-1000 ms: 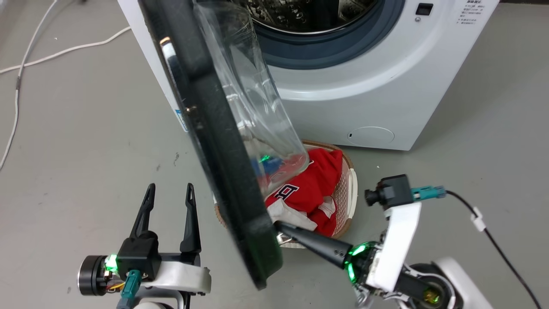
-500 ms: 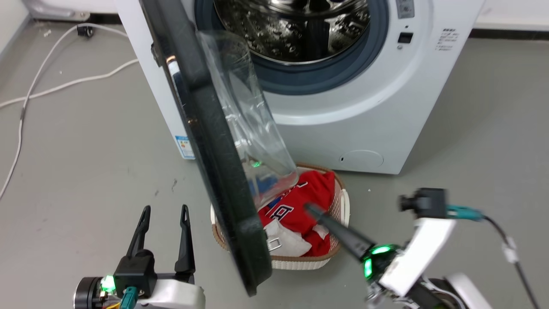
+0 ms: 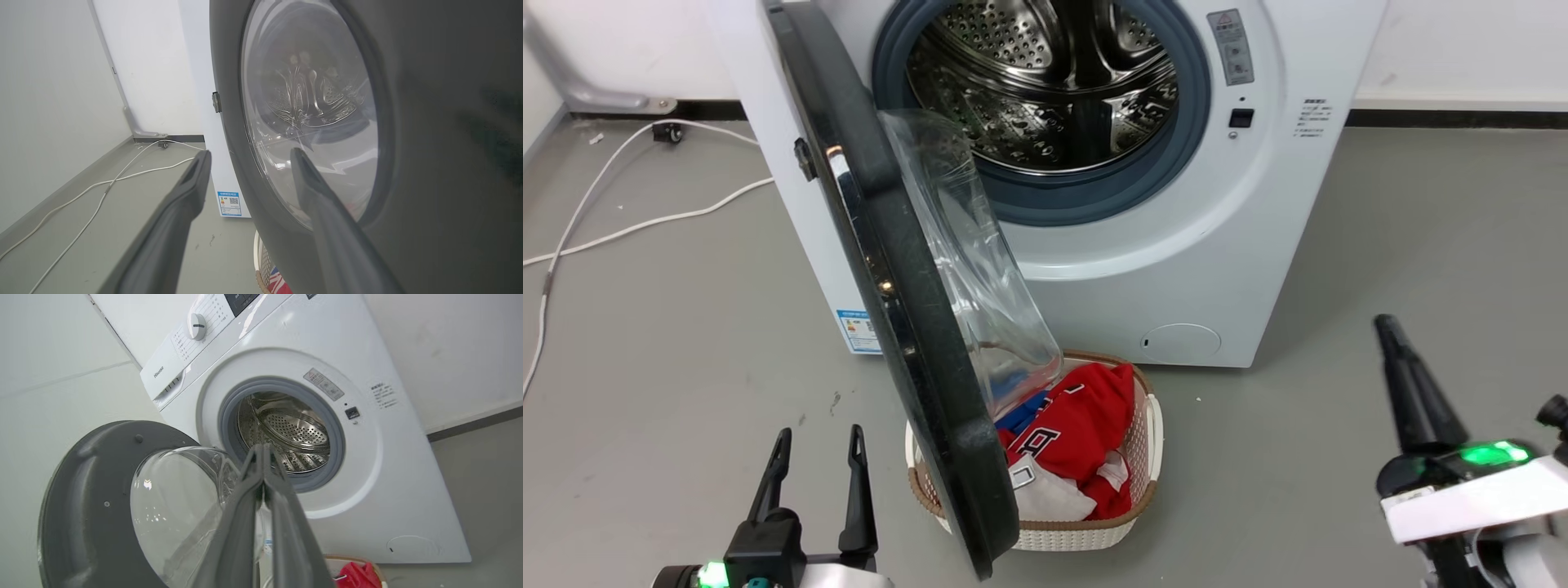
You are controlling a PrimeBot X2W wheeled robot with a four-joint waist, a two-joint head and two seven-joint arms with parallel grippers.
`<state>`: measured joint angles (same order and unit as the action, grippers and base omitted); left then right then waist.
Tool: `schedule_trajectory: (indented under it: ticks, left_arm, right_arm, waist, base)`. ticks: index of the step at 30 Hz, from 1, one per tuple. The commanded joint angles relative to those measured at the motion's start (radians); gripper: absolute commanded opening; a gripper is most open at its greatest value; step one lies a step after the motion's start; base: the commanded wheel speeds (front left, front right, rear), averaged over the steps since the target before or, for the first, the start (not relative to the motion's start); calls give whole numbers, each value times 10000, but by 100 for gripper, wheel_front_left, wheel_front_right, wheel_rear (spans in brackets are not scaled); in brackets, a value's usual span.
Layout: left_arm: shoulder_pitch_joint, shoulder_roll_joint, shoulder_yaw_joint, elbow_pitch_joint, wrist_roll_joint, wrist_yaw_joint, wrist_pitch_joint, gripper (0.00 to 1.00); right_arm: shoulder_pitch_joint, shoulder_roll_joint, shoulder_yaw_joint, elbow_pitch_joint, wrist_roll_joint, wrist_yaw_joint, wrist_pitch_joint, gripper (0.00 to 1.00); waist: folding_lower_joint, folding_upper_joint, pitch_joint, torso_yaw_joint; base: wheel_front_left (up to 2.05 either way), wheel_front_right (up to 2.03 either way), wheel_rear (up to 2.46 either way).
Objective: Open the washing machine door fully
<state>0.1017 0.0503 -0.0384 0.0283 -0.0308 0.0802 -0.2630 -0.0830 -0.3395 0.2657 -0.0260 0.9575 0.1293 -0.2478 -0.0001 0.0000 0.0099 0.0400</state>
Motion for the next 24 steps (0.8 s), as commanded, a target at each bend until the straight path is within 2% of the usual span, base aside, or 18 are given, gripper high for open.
schedule_trajectory:
  ticks: [1, 6, 10, 11, 12, 13, 14, 24]
  left_arm:
    - [92, 5, 49, -54, 21, 59, -28, 100]
    - [175, 3, 94, -97, 38, 61, -28, 100]
    - [198, 3, 91, -140, 56, 57, -28, 100]
    - [202, 2, 92, -140, 55, 52, -28, 100]
    - [201, 2, 89, -142, 52, 42, -28, 100]
    - [208, 2, 89, -145, 47, 33, -28, 100]
    - [225, 3, 96, -151, 42, 33, -28, 100]
    - [192, 2, 83, -175, -45, 35, -28, 100]
  right_arm:
    - [128, 143, -347, 150, -806, 25, -106, 0]
    - [547, 1291, -2161, -176, -4074, 16, -165, 0]
    - [1290, 2242, -3152, -243, -6479, 15, -171, 0]
    - [1415, 2335, -3283, -194, -6879, 15, -171, 16]
    - [1501, 2453, -3386, -167, -7142, 15, -172, 24]
    - [1629, 2553, -3439, -107, -7412, 15, -172, 40]
    - [1720, 2666, -3474, -88, -7468, 15, -172, 100]
    - [2464, 2902, -3315, -29, -8025, 15, -174, 100]
  waist:
    - [1, 0, -42, -65]
    - [1, 0, -81, -148]
    - [1, 0, -105, -137]
    - [1, 0, -107, -132]
    - [1, 0, -107, -123]
    - [1, 0, -112, -117]
    - [1, 0, -117, -117]
    - [1, 0, -133, -33]
  base:
    - [0, 0, 0]
    - [0, 0, 0]
    - [0, 0, 0]
    - [0, 0, 0]
    - [0, 0, 0]
    - [0, 0, 0]
    - [0, 0, 0]
    - [0, 0, 0]
